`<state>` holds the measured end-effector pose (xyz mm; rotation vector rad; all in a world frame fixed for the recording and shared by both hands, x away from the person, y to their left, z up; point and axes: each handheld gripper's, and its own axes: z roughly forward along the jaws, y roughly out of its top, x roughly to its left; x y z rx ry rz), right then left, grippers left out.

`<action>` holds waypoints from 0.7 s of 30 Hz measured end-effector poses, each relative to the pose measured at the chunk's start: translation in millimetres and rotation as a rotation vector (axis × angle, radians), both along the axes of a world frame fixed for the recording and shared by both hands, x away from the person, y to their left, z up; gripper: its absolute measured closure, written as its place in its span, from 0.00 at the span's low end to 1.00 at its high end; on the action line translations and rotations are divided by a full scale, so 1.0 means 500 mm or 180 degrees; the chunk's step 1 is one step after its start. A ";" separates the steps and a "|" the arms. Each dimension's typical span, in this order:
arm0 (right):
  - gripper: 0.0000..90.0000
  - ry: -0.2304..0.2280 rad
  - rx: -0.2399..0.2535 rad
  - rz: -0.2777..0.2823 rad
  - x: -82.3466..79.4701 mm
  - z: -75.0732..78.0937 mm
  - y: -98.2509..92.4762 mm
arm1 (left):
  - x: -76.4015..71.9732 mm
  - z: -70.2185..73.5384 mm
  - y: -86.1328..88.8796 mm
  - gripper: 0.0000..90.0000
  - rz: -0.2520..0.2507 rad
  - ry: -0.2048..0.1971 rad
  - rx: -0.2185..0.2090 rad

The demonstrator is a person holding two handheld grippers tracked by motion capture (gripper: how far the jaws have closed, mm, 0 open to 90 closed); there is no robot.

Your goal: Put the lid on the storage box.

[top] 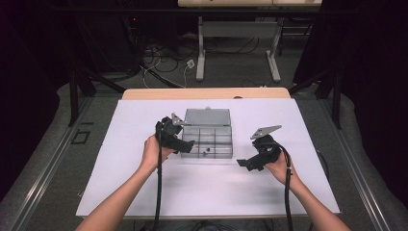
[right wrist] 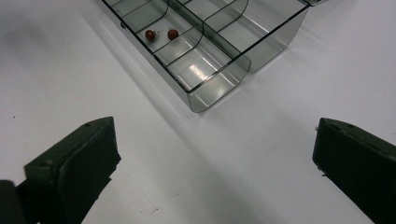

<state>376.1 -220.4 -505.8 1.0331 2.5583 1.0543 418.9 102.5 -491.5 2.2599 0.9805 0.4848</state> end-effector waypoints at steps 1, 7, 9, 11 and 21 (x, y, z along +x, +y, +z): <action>0.00 -0.0009 0.0008 -0.0037 0.001 -0.002 0.000 | 0.003 -0.003 -0.004 0.03 0.0003 0.0002 -0.0003; 0.00 0.0016 -0.0019 -0.0036 0.004 -0.009 0.004 | 0.014 -0.012 -0.029 0.03 -0.0052 0.0047 0.0009; 0.00 0.0008 0.0016 -0.0025 0.004 -0.011 0.005 | 0.015 -0.014 -0.038 0.03 -0.0046 0.0031 0.0021; 0.00 0.0002 0.0005 -0.0034 0.005 -0.011 0.005 | 0.016 -0.014 -0.045 0.03 -0.0052 0.0004 0.0073; 0.00 0.0031 -0.0021 -0.0048 0.003 -0.013 0.005 | 0.032 -0.033 -0.079 0.26 -0.0140 0.0132 0.0168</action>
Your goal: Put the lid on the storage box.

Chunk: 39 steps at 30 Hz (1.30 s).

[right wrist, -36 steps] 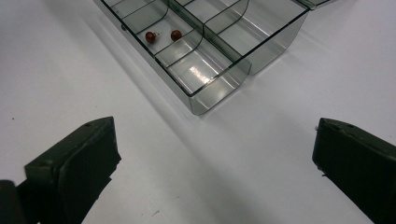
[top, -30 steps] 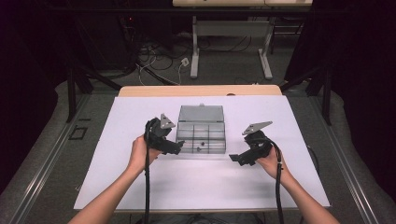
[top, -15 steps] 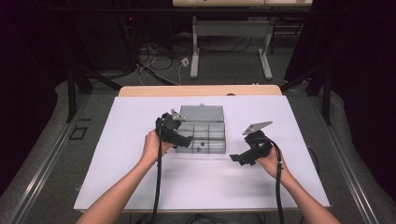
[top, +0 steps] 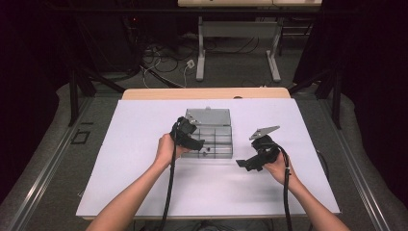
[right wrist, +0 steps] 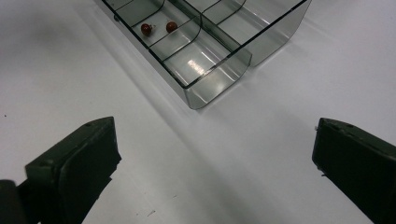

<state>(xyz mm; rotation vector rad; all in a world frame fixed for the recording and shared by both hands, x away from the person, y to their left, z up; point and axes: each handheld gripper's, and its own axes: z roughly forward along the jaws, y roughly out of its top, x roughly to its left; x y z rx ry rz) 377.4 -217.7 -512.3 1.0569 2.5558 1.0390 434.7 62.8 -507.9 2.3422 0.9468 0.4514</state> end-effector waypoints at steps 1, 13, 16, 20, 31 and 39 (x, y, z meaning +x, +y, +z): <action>0.00 -0.0023 0.0000 0.0012 0.000 0.000 0.000 | 0.002 -0.002 -0.003 0.28 0.0022 0.0013 0.0012; 0.01 0.0005 -0.0009 0.0014 -0.006 -0.001 0.003 | 0.028 -0.041 -0.018 0.58 -0.0056 0.0399 0.0069; 0.01 -0.0019 -0.0016 -0.0002 -0.004 -0.001 0.002 | 0.029 -0.050 -0.023 0.61 -0.0072 0.0450 0.0129; 0.02 0.0008 -0.0013 -0.0001 0.001 -0.004 0.002 | 0.029 -0.053 -0.024 0.61 -0.0076 0.0446 0.0150; 0.05 -0.0051 0.0047 -0.0054 0.010 -0.004 0.005 | 0.029 -0.054 -0.026 0.61 -0.0095 0.0440 0.0179; 0.21 -0.0119 0.0098 -0.0167 0.037 0.004 0.010 | 0.028 -0.055 -0.027 0.62 -0.0095 0.0447 0.0166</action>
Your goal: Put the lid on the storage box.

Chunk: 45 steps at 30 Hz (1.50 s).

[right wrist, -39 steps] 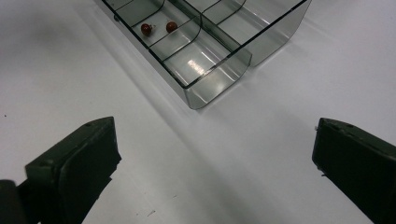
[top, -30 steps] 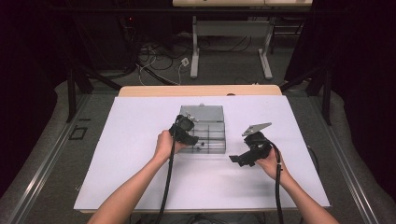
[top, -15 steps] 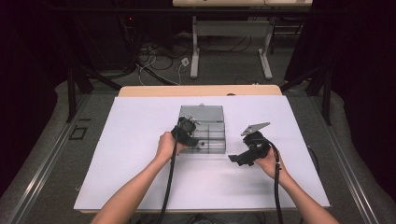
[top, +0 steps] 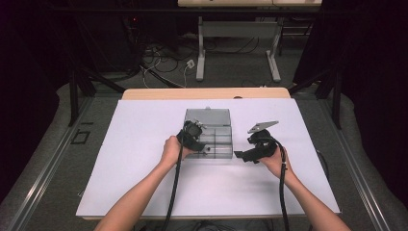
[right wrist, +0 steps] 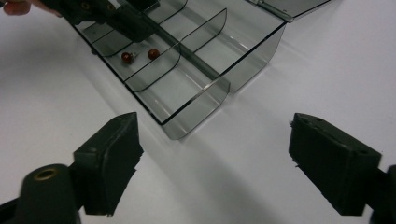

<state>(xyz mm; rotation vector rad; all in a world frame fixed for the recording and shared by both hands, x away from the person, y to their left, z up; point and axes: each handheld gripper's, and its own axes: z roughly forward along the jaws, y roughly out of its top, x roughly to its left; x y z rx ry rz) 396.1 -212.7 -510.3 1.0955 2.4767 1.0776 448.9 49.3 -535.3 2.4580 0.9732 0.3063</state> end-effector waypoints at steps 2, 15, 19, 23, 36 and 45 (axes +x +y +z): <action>0.33 -0.0030 -0.0015 -0.0032 0.006 0.002 0.004 | 0.000 0.000 0.000 0.62 -0.0003 -0.0001 -0.0006; 0.77 -0.0206 -0.0124 -0.0233 0.064 0.011 0.023 | -0.001 0.000 0.001 0.62 -0.0014 -0.0011 -0.0008; 0.92 -0.0155 -0.0097 -0.0386 0.105 0.003 0.017 | -0.001 0.000 0.001 0.62 -0.0023 -0.0020 -0.0016; 1.00 -0.0094 -0.0112 -0.0486 0.141 -0.011 0.016 | -0.001 -0.001 0.000 0.63 -0.0035 -0.0043 -0.0021; 1.00 0.0229 -0.0246 -0.0569 0.221 -0.054 0.046 | 0.000 -0.001 0.003 0.63 -0.0054 -0.0039 -0.0049; 1.00 0.0208 -0.0150 -0.0629 0.246 -0.076 0.068 | -0.001 -0.001 0.002 0.63 -0.0056 -0.0049 -0.0035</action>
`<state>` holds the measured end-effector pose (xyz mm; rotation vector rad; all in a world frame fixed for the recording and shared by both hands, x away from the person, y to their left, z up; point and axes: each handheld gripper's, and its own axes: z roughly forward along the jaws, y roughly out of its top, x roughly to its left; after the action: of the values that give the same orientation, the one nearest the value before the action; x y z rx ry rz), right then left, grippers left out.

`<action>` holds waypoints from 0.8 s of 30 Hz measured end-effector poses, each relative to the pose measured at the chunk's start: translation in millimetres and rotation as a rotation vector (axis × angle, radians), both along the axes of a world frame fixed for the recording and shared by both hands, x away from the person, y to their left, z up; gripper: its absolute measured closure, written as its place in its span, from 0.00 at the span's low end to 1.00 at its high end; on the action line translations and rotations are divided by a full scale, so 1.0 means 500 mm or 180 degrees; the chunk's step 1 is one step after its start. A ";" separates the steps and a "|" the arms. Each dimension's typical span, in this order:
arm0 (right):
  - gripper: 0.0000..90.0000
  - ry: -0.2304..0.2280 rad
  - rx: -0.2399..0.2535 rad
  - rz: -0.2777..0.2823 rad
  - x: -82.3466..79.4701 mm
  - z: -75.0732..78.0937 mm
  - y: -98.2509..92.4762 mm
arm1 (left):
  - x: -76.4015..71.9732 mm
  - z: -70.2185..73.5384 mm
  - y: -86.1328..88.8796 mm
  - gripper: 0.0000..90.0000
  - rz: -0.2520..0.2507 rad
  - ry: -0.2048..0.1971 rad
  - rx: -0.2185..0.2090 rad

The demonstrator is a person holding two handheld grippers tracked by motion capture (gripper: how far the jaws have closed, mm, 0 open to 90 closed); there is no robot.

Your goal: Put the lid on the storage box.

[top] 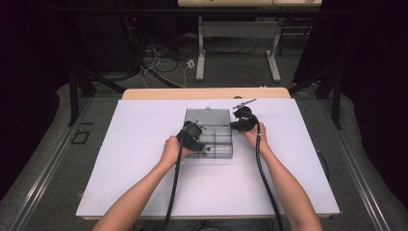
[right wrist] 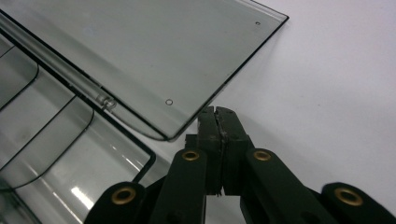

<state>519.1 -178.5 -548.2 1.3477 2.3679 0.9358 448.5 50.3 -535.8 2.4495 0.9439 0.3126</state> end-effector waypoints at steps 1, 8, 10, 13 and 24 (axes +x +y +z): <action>1.00 -0.0013 -0.0012 0.0012 0.003 -0.002 0.001 | 0.000 0.000 0.000 0.63 -0.0001 0.0001 -0.0002; 1.00 0.0025 0.0088 -0.0074 0.012 -0.009 0.003 | 0.000 0.000 0.002 0.63 -0.0017 -0.0004 -0.0013; 1.00 -0.0002 0.0081 -0.0100 0.014 -0.010 0.003 | 0.000 -0.001 0.001 0.63 -0.0011 -0.0017 -0.0011; 1.00 -0.0027 0.0125 -0.0123 0.015 -0.011 0.003 | 0.000 -0.001 0.001 0.63 -0.0011 -0.0018 -0.0014; 1.00 -0.0267 0.0130 -0.0092 0.017 0.012 -0.001 | 0.000 0.000 0.004 0.63 -0.0036 -0.0005 -0.0001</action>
<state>527.4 -179.1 -542.0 1.3270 2.2730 1.0171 448.7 52.3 -535.6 2.4531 0.9293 0.3103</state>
